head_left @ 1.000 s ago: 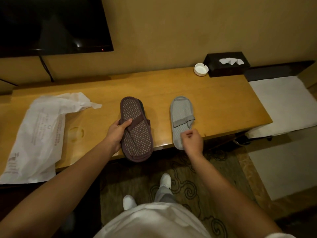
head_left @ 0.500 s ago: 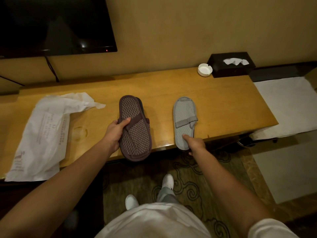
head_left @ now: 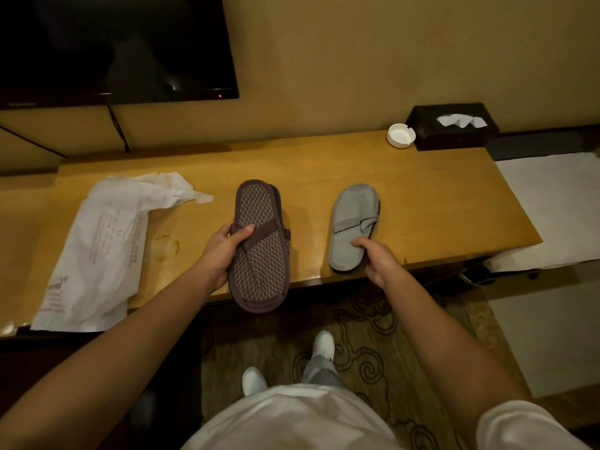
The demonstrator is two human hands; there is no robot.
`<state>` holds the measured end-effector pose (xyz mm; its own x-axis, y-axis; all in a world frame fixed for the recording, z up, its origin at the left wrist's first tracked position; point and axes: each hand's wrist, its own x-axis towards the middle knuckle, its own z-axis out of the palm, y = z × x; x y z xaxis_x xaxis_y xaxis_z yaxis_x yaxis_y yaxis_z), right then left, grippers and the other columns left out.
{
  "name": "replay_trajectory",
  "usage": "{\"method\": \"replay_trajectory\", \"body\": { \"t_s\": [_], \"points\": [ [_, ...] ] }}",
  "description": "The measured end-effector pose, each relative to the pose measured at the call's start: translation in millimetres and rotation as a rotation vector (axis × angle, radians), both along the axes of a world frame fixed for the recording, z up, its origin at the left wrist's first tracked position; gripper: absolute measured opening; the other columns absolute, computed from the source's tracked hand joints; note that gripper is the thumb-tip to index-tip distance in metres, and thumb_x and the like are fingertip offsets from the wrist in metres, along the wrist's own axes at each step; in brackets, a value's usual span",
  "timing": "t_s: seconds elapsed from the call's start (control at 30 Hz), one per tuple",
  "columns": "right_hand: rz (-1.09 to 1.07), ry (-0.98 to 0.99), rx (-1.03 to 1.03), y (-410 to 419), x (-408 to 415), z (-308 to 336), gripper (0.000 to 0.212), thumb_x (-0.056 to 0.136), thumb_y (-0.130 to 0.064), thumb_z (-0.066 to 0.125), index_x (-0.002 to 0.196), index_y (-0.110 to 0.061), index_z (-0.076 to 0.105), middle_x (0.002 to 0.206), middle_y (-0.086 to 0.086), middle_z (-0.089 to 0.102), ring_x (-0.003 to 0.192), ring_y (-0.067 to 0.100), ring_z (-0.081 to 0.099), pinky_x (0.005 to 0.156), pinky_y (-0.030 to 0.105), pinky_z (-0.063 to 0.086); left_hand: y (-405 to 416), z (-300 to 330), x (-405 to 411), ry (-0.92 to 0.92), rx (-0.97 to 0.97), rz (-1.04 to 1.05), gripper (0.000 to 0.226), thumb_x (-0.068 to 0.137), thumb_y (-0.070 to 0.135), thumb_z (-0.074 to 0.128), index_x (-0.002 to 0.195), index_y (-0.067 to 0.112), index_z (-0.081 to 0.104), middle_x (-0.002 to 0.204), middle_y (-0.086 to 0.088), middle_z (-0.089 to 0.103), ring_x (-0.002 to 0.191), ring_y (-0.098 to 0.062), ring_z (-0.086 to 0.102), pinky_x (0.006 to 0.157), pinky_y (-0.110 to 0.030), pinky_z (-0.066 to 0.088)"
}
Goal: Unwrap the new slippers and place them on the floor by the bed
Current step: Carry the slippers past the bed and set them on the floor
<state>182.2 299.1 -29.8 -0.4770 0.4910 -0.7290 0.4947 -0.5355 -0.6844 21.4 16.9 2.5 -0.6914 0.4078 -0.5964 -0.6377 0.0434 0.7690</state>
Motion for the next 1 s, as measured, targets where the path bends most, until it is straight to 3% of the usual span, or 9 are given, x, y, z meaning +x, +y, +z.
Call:
{"method": "replay_trajectory", "body": {
  "t_s": [0.1, 0.2, 0.3, 0.4, 0.5, 0.63, 0.83, 1.0],
  "points": [
    [-0.090, 0.050, 0.027, -4, -5, 11, 0.018, 0.088, -0.012, 0.066, 0.106, -0.011, 0.066, 0.126, 0.017, 0.070, 0.112, 0.033, 0.067, 0.102, 0.050, 0.054, -8, 0, -2, 0.009, -0.007, -0.005, 0.047, 0.090, 0.025, 0.075, 0.130, 0.009, 0.058, 0.118, -0.017, 0.074, 0.099, -0.032, 0.075, 0.082, -0.046, 0.061],
    [-0.121, 0.137, 0.076, -9, -4, 36, 0.013, 0.089, -0.010, 0.064, 0.101, -0.014, 0.069, 0.126, 0.019, 0.070, 0.111, 0.034, 0.069, 0.098, 0.051, 0.055, -14, 2, -5, 0.018, -0.001, 0.004, 0.047, 0.090, 0.025, 0.076, 0.131, 0.008, 0.058, 0.119, -0.018, 0.074, 0.099, -0.033, 0.075, 0.084, -0.047, 0.060],
    [-0.115, 0.310, 0.058, -16, 13, 60, 0.025, 0.086, -0.012, 0.068, 0.109, -0.019, 0.074, 0.119, 0.011, 0.076, 0.108, 0.030, 0.072, 0.083, 0.041, 0.062, -18, 5, -12, 0.026, 0.015, 0.020, 0.047, 0.091, 0.024, 0.075, 0.131, 0.007, 0.057, 0.120, -0.018, 0.073, 0.101, -0.034, 0.073, 0.084, -0.047, 0.059],
    [-0.114, 0.502, -0.122, -20, 35, 70, 0.037, 0.086, -0.028, 0.072, 0.122, -0.020, 0.073, 0.123, 0.009, 0.075, 0.111, 0.026, 0.073, 0.081, 0.039, 0.062, -20, 10, -19, 0.027, 0.051, 0.018, 0.043, 0.093, 0.023, 0.072, 0.130, 0.007, 0.058, 0.120, -0.018, 0.073, 0.100, -0.033, 0.073, 0.084, -0.047, 0.059],
    [0.016, 0.458, -0.142, -26, 28, 74, 0.047, 0.096, -0.047, 0.064, 0.133, -0.019, 0.067, 0.131, 0.012, 0.071, 0.114, 0.027, 0.072, 0.083, 0.040, 0.061, -23, 17, -18, 0.039, 0.081, -0.007, 0.040, 0.095, 0.022, 0.069, 0.131, 0.005, 0.059, 0.120, -0.019, 0.072, 0.097, -0.032, 0.073, 0.085, -0.046, 0.059],
    [0.130, 0.229, 0.002, -49, 2, 71, 0.052, 0.090, -0.024, 0.078, 0.137, -0.011, 0.061, 0.110, 0.012, 0.079, 0.090, 0.028, 0.078, 0.067, 0.037, 0.062, -29, 23, -8, 0.033, 0.081, -0.006, 0.047, 0.096, 0.020, 0.069, 0.137, 0.004, 0.054, 0.125, -0.021, 0.070, 0.107, -0.036, 0.069, 0.094, -0.051, 0.055],
    [0.092, 0.418, -0.135, -82, 4, 67, 0.049, 0.090, -0.012, 0.075, 0.136, -0.016, 0.061, 0.121, 0.011, 0.076, 0.104, 0.030, 0.075, 0.077, 0.041, 0.062, -67, 26, 2, 0.038, 0.077, 0.020, 0.049, 0.095, 0.021, 0.070, 0.138, 0.005, 0.053, 0.126, -0.021, 0.070, 0.108, -0.037, 0.070, 0.090, -0.049, 0.058],
    [0.184, 0.425, -0.161, -103, -9, 84, 0.049, 0.092, -0.003, 0.065, 0.139, -0.014, 0.060, 0.123, 0.012, 0.072, 0.109, 0.032, 0.070, 0.085, 0.044, 0.060, -104, 35, -7, 0.105, 0.066, 0.069, 0.047, 0.095, 0.022, 0.069, 0.137, 0.007, 0.055, 0.125, -0.018, 0.070, 0.100, -0.030, 0.072, 0.085, -0.045, 0.058]
  ]
}}
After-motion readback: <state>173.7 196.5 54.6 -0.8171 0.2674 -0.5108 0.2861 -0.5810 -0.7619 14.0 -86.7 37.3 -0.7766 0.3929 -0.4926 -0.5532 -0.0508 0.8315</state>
